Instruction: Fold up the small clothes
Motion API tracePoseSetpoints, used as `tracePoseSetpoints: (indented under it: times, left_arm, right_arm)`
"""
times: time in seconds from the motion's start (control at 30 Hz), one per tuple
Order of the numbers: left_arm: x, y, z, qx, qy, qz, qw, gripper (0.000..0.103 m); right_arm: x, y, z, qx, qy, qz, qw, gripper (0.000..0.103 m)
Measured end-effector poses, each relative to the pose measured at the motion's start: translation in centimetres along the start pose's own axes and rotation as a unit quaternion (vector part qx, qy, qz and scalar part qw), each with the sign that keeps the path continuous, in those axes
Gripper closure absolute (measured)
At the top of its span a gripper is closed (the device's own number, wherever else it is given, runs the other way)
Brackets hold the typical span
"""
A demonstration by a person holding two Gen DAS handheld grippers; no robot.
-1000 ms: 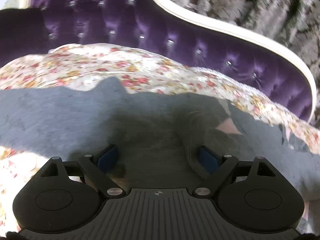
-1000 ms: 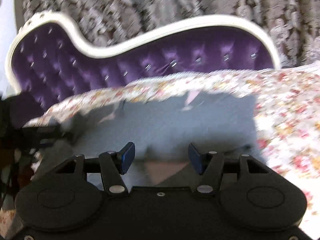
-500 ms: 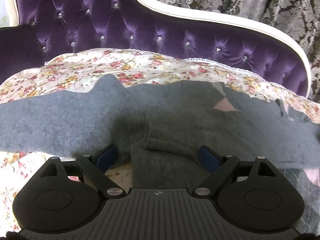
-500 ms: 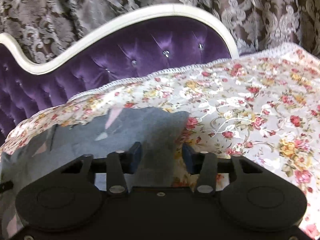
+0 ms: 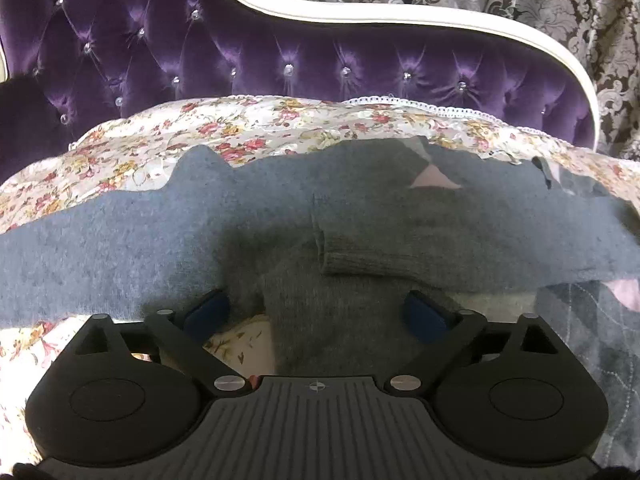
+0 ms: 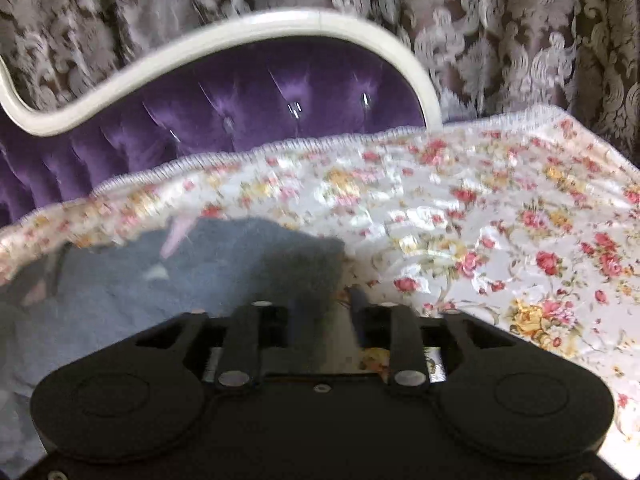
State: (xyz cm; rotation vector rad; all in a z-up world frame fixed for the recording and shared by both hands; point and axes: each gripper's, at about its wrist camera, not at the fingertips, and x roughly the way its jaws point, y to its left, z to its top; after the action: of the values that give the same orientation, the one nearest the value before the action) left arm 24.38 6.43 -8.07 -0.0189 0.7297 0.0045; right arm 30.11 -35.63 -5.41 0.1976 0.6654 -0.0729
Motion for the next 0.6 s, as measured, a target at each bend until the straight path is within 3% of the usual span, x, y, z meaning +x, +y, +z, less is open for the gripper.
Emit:
tracePoseSetpoints:
  times: [0.03,0.13,0.23,0.27,0.4,0.6]
  left_arm:
    - [0.1,0.1,0.0,-0.003,0.002,-0.001,1.0000,0.003]
    - [0.3,-0.2,0.4,0.011,0.014,-0.002,0.9998,0.000]
    - [-0.2,0.2,0.7,0.009,0.031,-0.016,0.9993,0.002]
    - [-0.5,0.5,0.6,0.004,0.033,-0.023,0.9992,0.002]
    - [-2.6,3.1,-0.9,-0.038,0.030,-0.050,0.9976,0.002]
    - [-6.5,10.6,-3.4,-0.131,-0.002,-0.037,0.9907,0.002]
  right_arm:
    - [-0.7,0.4,0.1,-0.002,-0.008,0.003,1.000,0.047]
    - [-3.0,1.7,-0.1,-0.002,-0.019,0.027,0.999,0.043]
    - [-5.4,3.5,-1.1,0.006,-0.021,0.068,0.997,0.028]
    - [-6.3,4.3,-1.7,0.004,-0.021,0.087,0.996,0.027]
    - [-8.8,7.8,-4.5,-0.020,-0.006,0.135,0.991,0.024]
    - [-11.6,11.6,-8.9,-0.048,0.014,0.184,0.982,0.021]
